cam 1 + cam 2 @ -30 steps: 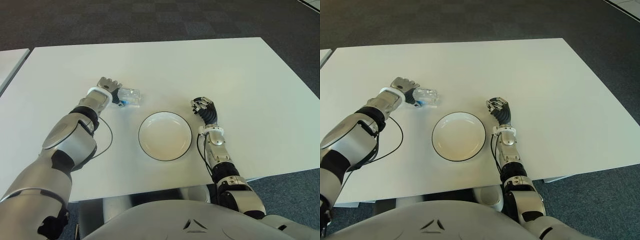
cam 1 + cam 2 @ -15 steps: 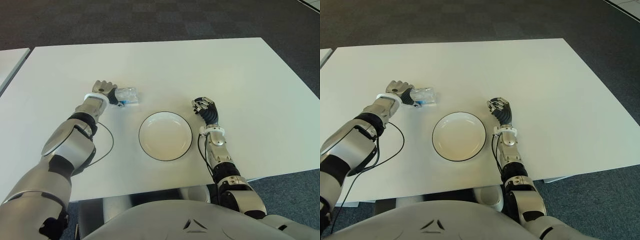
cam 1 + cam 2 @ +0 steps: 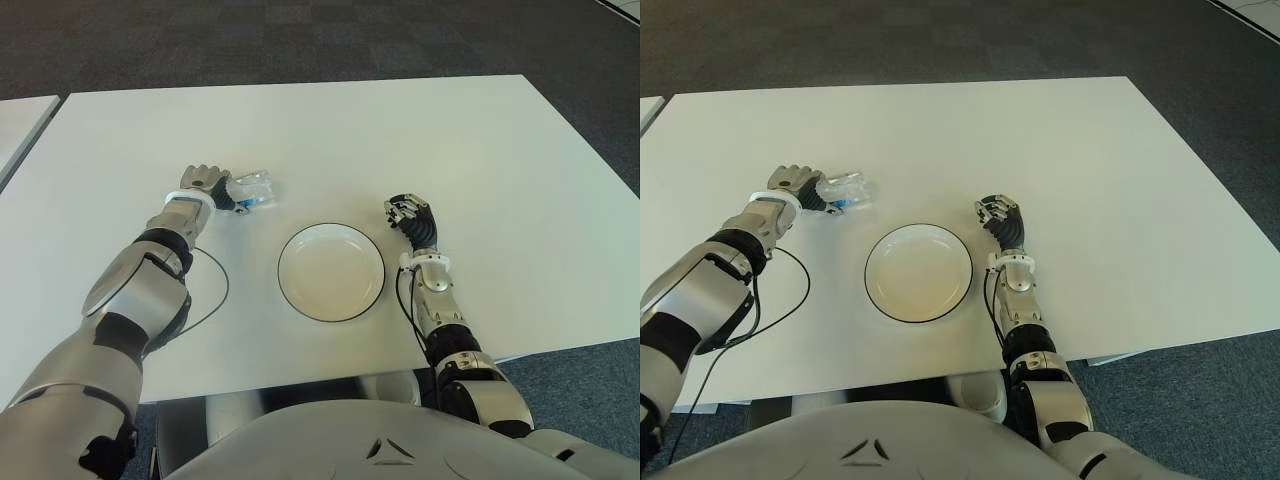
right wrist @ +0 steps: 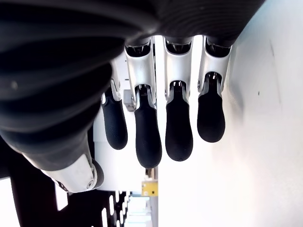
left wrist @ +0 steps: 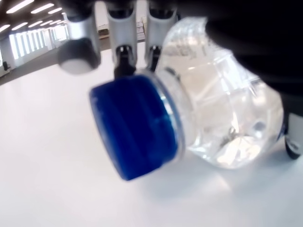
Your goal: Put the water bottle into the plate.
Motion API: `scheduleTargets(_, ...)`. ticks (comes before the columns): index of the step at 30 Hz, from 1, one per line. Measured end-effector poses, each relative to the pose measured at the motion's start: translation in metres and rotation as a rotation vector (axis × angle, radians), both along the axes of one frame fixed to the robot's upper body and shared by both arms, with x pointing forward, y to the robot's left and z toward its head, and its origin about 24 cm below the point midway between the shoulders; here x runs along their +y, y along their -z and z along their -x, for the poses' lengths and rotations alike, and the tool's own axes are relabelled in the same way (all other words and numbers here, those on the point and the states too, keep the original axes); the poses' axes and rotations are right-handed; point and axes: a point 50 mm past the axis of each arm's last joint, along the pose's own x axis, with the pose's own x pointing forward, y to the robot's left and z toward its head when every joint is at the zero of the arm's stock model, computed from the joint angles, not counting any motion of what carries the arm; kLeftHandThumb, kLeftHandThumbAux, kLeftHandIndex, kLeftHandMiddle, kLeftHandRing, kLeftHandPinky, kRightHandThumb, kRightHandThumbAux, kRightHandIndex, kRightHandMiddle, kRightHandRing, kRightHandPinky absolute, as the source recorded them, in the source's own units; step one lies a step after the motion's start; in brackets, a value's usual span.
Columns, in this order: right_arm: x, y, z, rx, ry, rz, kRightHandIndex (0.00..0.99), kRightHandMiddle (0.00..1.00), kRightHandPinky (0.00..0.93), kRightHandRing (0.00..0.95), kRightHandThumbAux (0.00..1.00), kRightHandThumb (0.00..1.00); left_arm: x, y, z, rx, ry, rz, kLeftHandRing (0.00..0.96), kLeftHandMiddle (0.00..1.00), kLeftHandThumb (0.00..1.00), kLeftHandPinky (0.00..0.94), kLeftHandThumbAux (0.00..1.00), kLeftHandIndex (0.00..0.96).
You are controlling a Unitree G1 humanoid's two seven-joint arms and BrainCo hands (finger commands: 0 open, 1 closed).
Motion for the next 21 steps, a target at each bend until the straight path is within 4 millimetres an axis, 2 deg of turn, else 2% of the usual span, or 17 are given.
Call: scheduleTargets(21, -0.0018, -0.0002, -0.0001, -0.001, 0.005, 0.012, 0.433, 0.601, 0.638, 0.623, 0.729, 0.707, -0.0023, -0.0027, -0.0028, 0.011, -0.040, 0.090, 0.865, 0.546, 0.853, 0.850, 0.668, 0.398)
